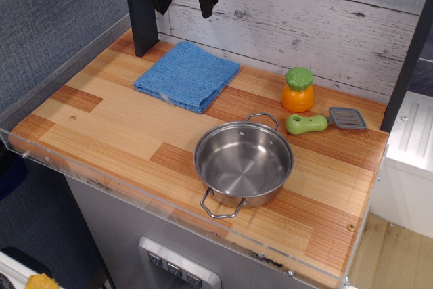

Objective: Move towel straight forward to table edge

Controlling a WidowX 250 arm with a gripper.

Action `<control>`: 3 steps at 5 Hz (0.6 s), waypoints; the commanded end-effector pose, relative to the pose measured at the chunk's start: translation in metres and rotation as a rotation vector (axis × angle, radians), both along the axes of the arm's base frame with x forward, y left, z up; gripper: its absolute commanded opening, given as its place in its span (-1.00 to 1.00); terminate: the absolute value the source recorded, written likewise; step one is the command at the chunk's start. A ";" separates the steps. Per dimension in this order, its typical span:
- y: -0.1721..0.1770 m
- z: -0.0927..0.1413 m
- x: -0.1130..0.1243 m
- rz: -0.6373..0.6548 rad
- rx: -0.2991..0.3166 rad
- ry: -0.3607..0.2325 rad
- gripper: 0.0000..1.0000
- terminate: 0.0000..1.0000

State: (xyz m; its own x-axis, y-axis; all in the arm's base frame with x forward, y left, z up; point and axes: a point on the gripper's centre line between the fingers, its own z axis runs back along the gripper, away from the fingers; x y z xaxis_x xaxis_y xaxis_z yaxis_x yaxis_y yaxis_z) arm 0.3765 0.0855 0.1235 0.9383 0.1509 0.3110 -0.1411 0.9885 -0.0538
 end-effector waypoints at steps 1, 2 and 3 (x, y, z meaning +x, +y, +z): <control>0.000 0.000 0.000 0.000 0.000 0.000 1.00 -1.00; 0.006 -0.036 0.009 0.016 -0.014 0.043 1.00 -1.00; 0.012 -0.067 0.007 0.042 0.006 0.094 1.00 -1.00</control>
